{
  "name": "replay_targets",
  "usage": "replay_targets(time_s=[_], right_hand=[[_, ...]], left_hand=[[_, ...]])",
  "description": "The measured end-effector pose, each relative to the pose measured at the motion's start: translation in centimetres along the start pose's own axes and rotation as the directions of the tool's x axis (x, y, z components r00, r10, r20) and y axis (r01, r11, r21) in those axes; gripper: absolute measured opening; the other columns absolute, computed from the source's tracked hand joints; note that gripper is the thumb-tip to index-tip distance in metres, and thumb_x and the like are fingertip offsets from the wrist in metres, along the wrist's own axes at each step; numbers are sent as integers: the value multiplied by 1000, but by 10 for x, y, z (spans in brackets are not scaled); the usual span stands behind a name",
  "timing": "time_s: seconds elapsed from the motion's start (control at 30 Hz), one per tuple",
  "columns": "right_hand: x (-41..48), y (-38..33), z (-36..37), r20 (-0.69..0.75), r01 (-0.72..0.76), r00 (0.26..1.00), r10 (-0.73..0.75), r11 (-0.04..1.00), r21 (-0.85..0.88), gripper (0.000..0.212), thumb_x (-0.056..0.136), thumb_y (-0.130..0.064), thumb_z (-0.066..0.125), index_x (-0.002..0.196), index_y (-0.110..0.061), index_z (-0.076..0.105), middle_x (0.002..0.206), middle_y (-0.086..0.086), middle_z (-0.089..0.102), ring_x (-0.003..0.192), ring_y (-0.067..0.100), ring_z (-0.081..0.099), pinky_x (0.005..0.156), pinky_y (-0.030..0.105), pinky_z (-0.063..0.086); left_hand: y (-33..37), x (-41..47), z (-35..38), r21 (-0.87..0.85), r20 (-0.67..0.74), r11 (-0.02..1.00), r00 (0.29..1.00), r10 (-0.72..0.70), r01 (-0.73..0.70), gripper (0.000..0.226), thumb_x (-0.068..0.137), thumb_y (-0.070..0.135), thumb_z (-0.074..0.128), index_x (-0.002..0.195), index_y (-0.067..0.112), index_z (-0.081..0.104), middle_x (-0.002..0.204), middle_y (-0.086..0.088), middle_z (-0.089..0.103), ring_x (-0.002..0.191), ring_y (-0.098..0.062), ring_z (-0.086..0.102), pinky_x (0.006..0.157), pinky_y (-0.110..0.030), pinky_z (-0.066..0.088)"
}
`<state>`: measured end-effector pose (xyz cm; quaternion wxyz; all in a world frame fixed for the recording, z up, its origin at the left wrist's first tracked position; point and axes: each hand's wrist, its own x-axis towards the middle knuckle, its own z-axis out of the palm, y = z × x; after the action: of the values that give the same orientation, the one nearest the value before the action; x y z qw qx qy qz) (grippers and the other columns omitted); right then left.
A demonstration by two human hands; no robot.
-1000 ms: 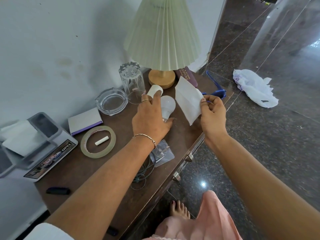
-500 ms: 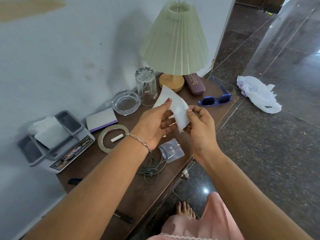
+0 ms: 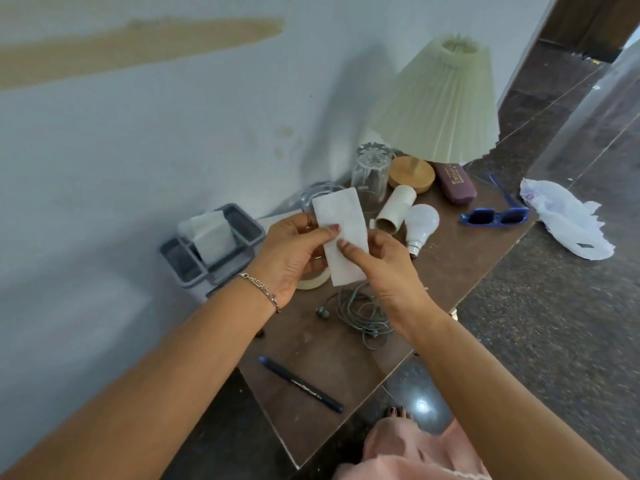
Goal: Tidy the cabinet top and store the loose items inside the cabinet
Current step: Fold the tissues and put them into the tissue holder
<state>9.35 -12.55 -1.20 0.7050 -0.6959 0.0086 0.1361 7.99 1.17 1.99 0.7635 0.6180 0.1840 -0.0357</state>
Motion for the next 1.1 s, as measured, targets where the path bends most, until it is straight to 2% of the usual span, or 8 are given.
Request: replay_targets(time_s=[0.17,0.23,0.3,0.43,0.53,0.77,0.97,1.1], right_hand=[[9,-11,48,103,170,983,-149,957,-234,19,86,-12,70,104,-11,65,91,-2,71,84,11,68,65,20,55],[16,-16,65,139,234,971,-197,908,-348,11,86,-12,68,95,-16,63,79,-6,67,71,11,65,56,23,53],[24,-21,81,183,312,949,-257,842,-440,8,84,-13,68,91,-14,64,79,0,68,72,18,66,65,35,56],[36,-31,107,272,423,905,-326,747,-512,14,81,-4,65,82,-17,59,69,-9,60,67,13,57,64,20,45],[43,-34,121,314,446,893,-321,715,-538,19,80,-2,63,82,-20,58,74,-7,61,77,21,63,72,31,51],[49,-26,135,414,513,858,-304,553,-656,15,85,-11,61,99,-12,64,91,1,66,89,25,60,75,37,50],[45,-20,144,442,530,845,-302,585,-614,27,84,-10,61,110,-17,66,97,-2,70,89,22,63,77,37,51],[48,-15,147,467,550,835,-291,472,-689,28,83,-14,62,111,-14,61,97,3,69,93,28,61,78,44,52]], left_hand=[[13,-11,-53,102,-86,990,991,105,-96,16,83,5,68,99,4,67,93,-12,71,86,-23,69,72,-30,59],[21,-14,-74,137,-122,982,981,148,-131,21,84,4,67,104,-1,65,97,-15,71,88,-24,69,78,-32,59],[30,-17,-93,157,-139,975,974,178,-156,19,84,5,67,102,0,66,97,-15,71,85,-23,70,75,-29,60],[39,-18,-125,268,-180,945,953,242,-189,9,82,11,71,91,9,68,85,-5,70,76,-14,68,76,-27,57],[40,-17,-142,286,-209,940,945,253,-188,6,81,12,72,85,14,67,79,-3,69,71,-11,68,75,-27,56],[26,-20,-156,385,-226,907,935,272,-171,7,82,12,71,87,14,67,82,-12,68,71,-14,66,67,-24,55],[26,-21,-162,495,-223,846,911,347,-201,6,78,23,74,81,21,69,81,-14,71,73,-23,65,74,-39,56],[23,-21,-167,556,-212,808,908,362,-193,14,72,33,72,79,21,71,80,-8,72,72,-17,64,76,-41,56]])
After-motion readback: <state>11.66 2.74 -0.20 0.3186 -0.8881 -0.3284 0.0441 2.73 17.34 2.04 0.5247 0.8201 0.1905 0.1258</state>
